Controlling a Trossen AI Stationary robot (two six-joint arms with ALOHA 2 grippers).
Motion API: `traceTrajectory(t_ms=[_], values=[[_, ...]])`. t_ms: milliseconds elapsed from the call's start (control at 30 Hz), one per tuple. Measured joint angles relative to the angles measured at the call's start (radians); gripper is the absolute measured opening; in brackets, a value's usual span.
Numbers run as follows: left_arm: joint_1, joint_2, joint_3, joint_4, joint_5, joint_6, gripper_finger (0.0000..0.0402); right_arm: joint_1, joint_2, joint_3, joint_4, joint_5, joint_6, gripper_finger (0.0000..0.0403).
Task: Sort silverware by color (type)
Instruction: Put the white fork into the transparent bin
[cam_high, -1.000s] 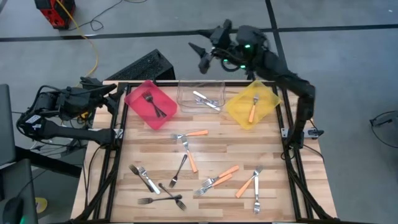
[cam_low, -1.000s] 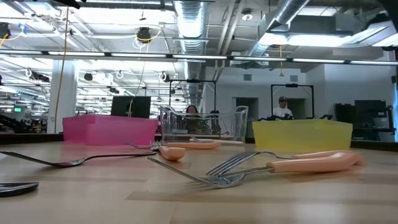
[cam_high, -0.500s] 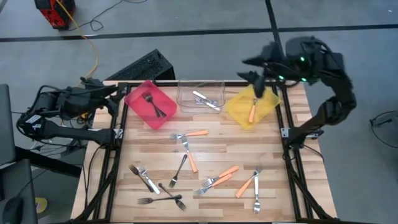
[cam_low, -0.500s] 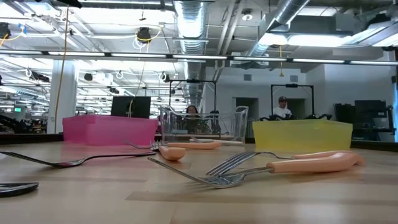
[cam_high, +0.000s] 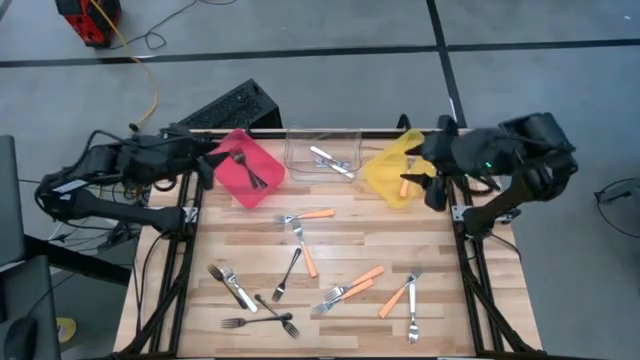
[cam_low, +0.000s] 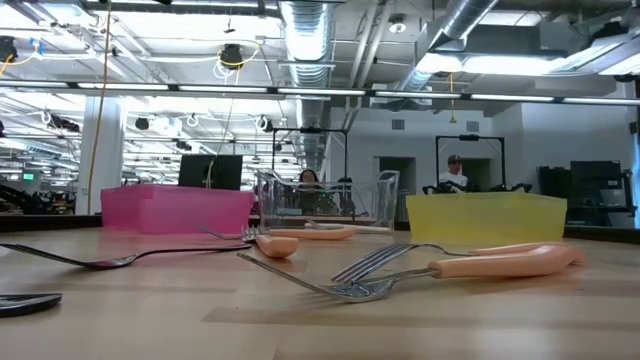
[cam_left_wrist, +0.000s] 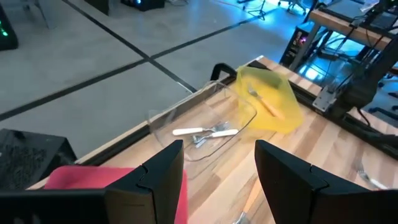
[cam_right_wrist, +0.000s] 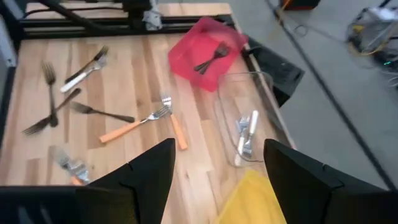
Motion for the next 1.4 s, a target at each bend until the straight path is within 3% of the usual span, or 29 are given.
traceTrajectory(t_ms=[200,367,567,800,1033,1100,1233,1400], values=[[-0.011,0.107,0.000,0.078,0.058,0.055,0.0182,0.140,-0.159,-0.170,0.001,0.113,0.176,0.0271],[-0.069,0.133,0.000,0.131,0.121,0.053,0.0182,0.267,-0.293,-0.419,0.049,0.180,0.341,0.0271],[-0.157,0.126,0.000,0.133,0.053,-0.015,0.0182,0.370,-0.424,-0.771,0.292,0.234,0.410,0.0271],[-0.236,0.129,0.000,0.129,-0.025,-0.027,0.0182,0.439,-0.444,-1.104,0.635,0.222,0.488,0.0271],[-0.258,0.129,0.000,0.128,-0.088,0.032,0.0182,0.554,-0.365,-1.347,0.723,0.217,0.903,0.0271],[-0.258,0.129,0.000,0.126,-0.088,0.032,0.0182,0.585,-0.330,-1.382,0.740,0.162,1.036,0.0271],[-0.258,0.129,0.000,0.126,-0.088,0.031,0.0182,0.646,-0.257,-1.400,0.735,-0.065,1.361,0.0271],[-0.258,0.133,0.000,0.123,-0.089,0.053,0.0182,0.747,-0.179,-1.398,0.756,-0.158,1.675,0.0271]])
